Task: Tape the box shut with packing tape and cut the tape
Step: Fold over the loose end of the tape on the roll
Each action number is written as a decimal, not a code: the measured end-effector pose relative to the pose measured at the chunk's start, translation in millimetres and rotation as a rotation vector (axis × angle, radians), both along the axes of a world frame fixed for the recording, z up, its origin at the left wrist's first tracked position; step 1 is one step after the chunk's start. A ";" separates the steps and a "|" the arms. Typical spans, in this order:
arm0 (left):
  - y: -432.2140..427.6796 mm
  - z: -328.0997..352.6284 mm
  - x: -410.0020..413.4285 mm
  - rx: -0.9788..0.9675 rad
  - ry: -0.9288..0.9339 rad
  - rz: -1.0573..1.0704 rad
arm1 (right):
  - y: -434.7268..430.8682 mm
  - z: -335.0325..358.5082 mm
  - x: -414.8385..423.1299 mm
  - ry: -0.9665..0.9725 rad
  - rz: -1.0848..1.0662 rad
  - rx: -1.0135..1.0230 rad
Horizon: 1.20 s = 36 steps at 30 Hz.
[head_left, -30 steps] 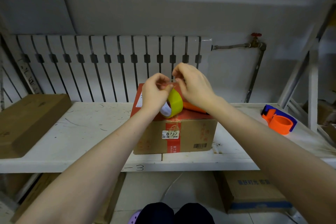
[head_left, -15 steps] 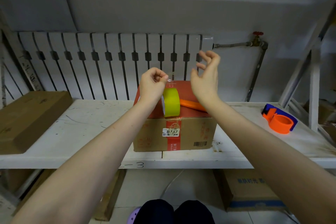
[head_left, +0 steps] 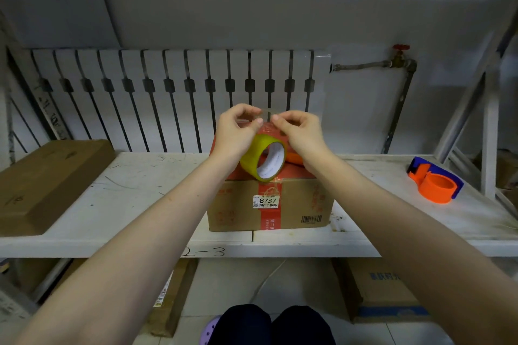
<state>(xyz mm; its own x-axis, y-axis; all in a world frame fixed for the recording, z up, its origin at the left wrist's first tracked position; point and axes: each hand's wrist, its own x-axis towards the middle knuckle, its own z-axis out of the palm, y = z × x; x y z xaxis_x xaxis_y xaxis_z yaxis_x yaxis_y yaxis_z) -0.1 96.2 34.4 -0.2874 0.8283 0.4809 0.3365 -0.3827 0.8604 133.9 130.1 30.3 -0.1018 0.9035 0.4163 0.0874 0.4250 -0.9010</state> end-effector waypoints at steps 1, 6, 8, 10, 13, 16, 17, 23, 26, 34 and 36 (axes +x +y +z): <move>-0.9 -1.5 0.5 -0.011 -0.018 0.005 | 0.1 1.8 -1.2 -0.011 -0.013 0.019; -3.3 -11.9 8.4 -0.235 -0.132 0.060 | -3.0 10.4 -7.9 -0.090 -0.029 0.058; -3.8 -14.7 10.2 -0.401 -0.218 0.051 | -4.0 11.3 -6.4 -0.111 -0.027 0.045; -7.9 -15.9 13.9 -0.562 -0.223 -0.022 | -4.9 11.1 -2.8 -0.137 -0.018 0.024; -8.3 -22.7 17.0 -0.645 -0.263 -0.120 | -7.7 11.4 3.3 -0.163 -0.020 0.004; -9.9 -27.3 21.9 -0.585 -0.298 -0.244 | -11.2 13.7 10.0 -0.136 0.004 -0.011; -9.5 -28.8 22.3 -0.560 -0.291 -0.266 | -12.0 14.1 12.8 -0.136 0.013 -0.015; -14.3 -27.5 27.8 -0.303 -0.184 -0.209 | -22.2 11.6 25.2 -0.123 0.092 -0.034; -15.4 -27.3 28.8 -0.229 -0.088 -0.193 | -28.7 12.6 29.5 -0.104 0.132 -0.033; -14.8 -31.1 31.2 -0.113 0.033 -0.166 | -32.6 13.9 34.0 -0.153 0.155 -0.014; -14.8 -31.2 32.1 -0.083 0.049 -0.162 | -31.5 14.1 33.4 -0.165 0.139 0.004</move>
<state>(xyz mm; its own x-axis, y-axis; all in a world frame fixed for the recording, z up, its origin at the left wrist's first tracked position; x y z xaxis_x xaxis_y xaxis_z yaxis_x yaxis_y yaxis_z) 32.0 81.5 3.2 -0.1245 0.8994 0.4189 0.3184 -0.3636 0.8754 167.2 98.6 44.4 -0.2923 0.8744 0.3874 0.1734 0.4468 -0.8777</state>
